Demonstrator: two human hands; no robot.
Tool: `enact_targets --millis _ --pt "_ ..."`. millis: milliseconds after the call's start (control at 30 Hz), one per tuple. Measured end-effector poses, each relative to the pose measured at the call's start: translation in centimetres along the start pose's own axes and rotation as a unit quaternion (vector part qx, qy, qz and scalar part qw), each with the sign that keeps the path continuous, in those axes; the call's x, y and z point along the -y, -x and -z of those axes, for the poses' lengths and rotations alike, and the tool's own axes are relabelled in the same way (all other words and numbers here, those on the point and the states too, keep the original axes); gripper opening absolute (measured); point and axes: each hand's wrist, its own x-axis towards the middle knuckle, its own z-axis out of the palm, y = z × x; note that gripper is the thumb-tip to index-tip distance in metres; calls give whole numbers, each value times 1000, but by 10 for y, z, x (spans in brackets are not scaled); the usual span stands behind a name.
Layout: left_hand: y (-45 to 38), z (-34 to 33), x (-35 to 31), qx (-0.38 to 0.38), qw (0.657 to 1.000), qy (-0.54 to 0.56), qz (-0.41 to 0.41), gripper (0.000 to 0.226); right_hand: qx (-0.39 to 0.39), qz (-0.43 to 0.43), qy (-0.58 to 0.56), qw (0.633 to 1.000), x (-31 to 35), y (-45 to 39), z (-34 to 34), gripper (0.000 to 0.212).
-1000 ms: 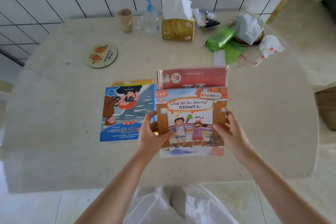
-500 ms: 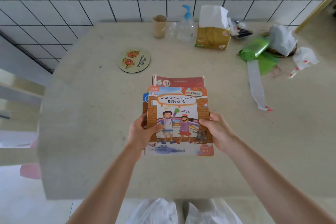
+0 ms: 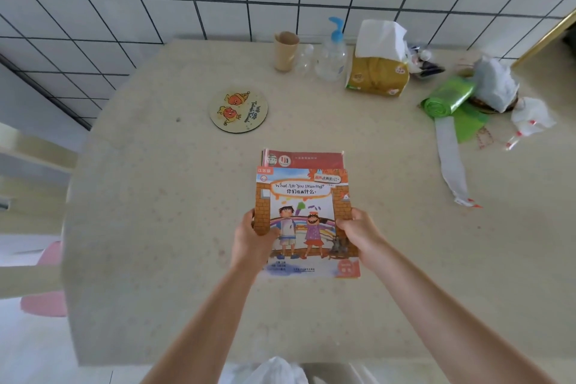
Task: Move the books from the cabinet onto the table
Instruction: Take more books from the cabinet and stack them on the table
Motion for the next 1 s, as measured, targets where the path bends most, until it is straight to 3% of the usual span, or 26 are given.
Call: enact_targets --millis 233,400,567,733,833,900,1000 --pt "4 -5 2 -34 999 -33 2 31 -8 9 18 1000 0 -5 -1 16" --pt "13 -17 7 -66 993 -101 -8 42 -69 46 154 985 1 -1 -5 19" --pt "11 -14 -2 -53 996 -75 -7 42 -78 56 268 959 -6 7 -5 32" --pt "8 -8 -3 -1 999 -29 21 48 -76 56 188 978 -20 19 -2 45" --pt "11 -1 -7 8 999 -30 5 65 -98 82 152 980 -26 26 1 48" --pt "15 5 -8 -2 999 -38 -15 77 -112 102 137 979 -31 32 2 47" --pt "16 14 -7 -39 993 -82 -74 76 -136 120 126 975 -42 39 6 45"
